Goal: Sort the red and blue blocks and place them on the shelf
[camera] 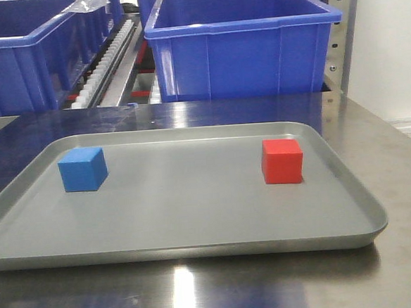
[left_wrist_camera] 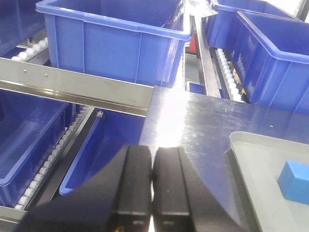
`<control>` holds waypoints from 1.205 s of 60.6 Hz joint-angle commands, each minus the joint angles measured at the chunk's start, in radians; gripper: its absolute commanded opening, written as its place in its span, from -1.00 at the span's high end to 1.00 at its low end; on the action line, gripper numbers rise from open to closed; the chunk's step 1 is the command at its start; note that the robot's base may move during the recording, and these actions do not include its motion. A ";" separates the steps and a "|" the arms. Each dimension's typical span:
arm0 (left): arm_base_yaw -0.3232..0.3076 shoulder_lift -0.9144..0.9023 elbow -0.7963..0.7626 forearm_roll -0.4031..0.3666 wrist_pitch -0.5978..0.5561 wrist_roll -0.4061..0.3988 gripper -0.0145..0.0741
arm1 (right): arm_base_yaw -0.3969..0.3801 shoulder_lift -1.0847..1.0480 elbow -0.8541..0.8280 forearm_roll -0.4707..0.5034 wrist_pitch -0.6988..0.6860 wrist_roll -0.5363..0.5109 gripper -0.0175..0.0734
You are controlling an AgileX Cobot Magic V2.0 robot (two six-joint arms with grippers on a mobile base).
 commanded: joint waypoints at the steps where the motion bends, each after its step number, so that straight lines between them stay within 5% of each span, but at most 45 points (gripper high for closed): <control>1: 0.000 -0.016 0.021 -0.001 -0.086 0.004 0.36 | -0.001 -0.020 -0.024 -0.003 -0.134 -0.007 0.51; 41: 0.000 -0.016 0.021 -0.001 -0.086 0.004 0.36 | 0.003 0.002 -0.028 0.025 -0.216 0.032 0.51; 64: 0.000 -0.016 0.021 -0.001 -0.086 0.004 0.36 | 0.000 0.665 -0.377 0.056 -0.110 0.090 0.51; 73: 0.000 -0.016 0.021 -0.001 -0.086 0.004 0.36 | 0.000 0.861 -0.611 0.076 0.052 0.090 0.51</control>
